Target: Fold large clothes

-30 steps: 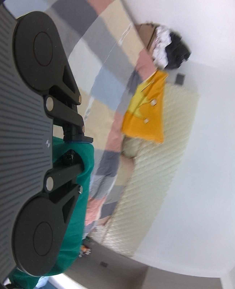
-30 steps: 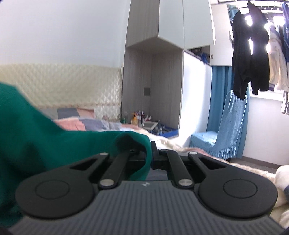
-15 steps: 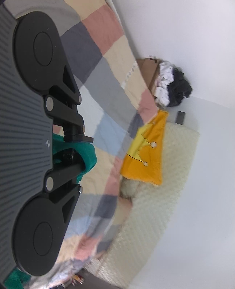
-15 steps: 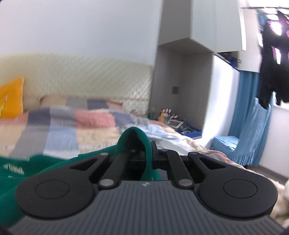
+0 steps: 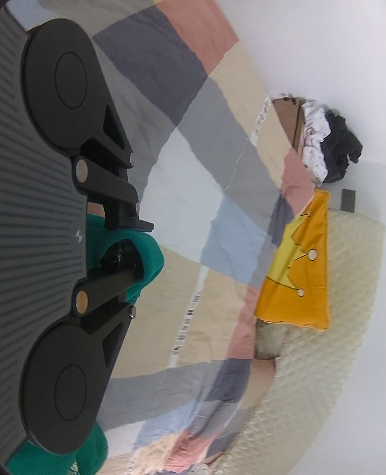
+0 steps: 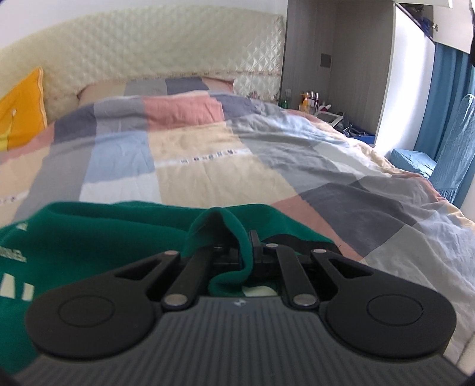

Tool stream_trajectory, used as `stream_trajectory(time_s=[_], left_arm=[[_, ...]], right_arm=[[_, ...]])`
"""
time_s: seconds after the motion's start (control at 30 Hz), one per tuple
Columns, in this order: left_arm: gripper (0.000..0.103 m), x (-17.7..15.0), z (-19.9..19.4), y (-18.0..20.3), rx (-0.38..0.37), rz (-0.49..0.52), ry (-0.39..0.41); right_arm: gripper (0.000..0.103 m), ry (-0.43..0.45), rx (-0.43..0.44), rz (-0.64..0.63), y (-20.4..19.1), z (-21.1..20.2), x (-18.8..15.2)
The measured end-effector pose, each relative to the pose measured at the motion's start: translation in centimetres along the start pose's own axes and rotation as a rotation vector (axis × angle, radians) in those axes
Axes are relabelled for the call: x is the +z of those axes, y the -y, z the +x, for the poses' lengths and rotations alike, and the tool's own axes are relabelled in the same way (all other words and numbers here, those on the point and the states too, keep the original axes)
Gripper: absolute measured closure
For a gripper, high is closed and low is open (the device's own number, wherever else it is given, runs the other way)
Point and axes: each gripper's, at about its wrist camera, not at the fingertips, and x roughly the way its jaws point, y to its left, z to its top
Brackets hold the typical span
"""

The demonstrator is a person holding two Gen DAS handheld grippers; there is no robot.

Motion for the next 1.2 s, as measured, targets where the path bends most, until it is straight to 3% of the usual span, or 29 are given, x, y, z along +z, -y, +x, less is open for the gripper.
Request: stream_trajectory(time_s=[0.13,0.17,0.23,0.27,0.3,0.37,0.47,0.53,0.6,0.87,1.03,1.2], left_arm=[[0.099,0.0,0.9,-0.1,-0.014,-0.006,-0.012],[0.095,0.1,0.9,-0.1,-0.015,-0.007,-0.013],[0.076,0.2,0.5,-0.4,-0.004,-0.009,-0.018],[0.057,0.3,0.1,-0.7,0.008,-0.015,-0.019],[0.046,0.3,-0.4,-1.0,0.009,-0.023,-0.014],[0.042,0.3,-1.6,-1.8,-0.016,-0.046,-0.011],[0.041,0.1,-3.7,-3.3,-0.049,-0.103,-0.012],[0.04,-0.2,-5.5,-4.1,-0.075,-0.13,0.013],[0.038,-0.5,-7.2,-4.5,-0.102,-0.14,0.024],[0.036,-3.2,-14.5,-4.5,-0.209,-0.114,0.097],[0.036,-5.9,-16.9,-3.4,-0.366,-0.106,0.039],[0.036,-7.5,-17.1,-1.4,-0.542,-0.115,-0.046]], right_arm=[[0.094,0.005,-0.006,-0.023,-0.5,-0.1,0.0],[0.094,0.002,-0.003,-0.013,-0.2,-0.2,0.2],[0.093,-0.011,0.011,0.029,0.4,-0.5,0.6],[0.093,-0.02,0.026,0.061,0.9,-0.7,0.8],[0.093,-0.027,0.042,0.097,1.5,-1.0,1.0],[0.09,-0.033,0.07,0.157,2.4,-1.9,1.1],[0.064,-0.023,0.106,0.191,3.4,-3.6,0.8],[0.037,-0.019,0.13,0.207,4.0,-4.8,0.5],[0.023,-0.008,0.134,0.223,4.6,-6.1,0.0],[0.021,0.023,0.232,0.296,5.7,-10.9,-1.0],[0.021,0.03,0.344,0.367,5.3,-13.8,-3.0],[0.02,-0.069,0.444,0.45,4.9,-14.4,-5.8]])
